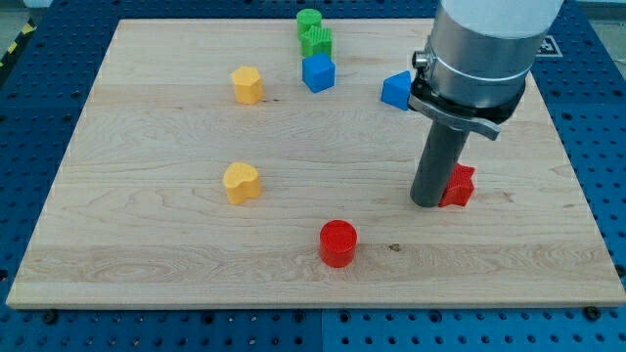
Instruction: Slide the red circle a bit up
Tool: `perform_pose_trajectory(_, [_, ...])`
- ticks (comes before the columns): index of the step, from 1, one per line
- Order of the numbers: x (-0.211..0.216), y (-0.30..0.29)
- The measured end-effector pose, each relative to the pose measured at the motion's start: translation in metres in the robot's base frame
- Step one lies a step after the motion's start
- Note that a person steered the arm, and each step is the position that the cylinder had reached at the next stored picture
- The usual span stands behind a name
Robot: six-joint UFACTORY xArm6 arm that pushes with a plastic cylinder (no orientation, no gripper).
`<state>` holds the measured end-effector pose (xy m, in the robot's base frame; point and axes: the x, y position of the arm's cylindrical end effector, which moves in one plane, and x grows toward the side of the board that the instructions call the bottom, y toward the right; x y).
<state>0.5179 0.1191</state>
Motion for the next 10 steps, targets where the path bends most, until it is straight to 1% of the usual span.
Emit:
perform_pose_trajectory(2, [0.052,-0.016])
perform_pose_trajectory(4, [0.083,-0.062])
perform_pose_trajectory(5, [0.101,-0.071])
perform_pose_trajectory(7, [0.092,-0.143])
perform_pose_trajectory(8, [0.092,-0.142])
perform_pose_trajectory(9, [0.080,-0.124])
perform_pose_trajectory(10, [0.059,-0.105])
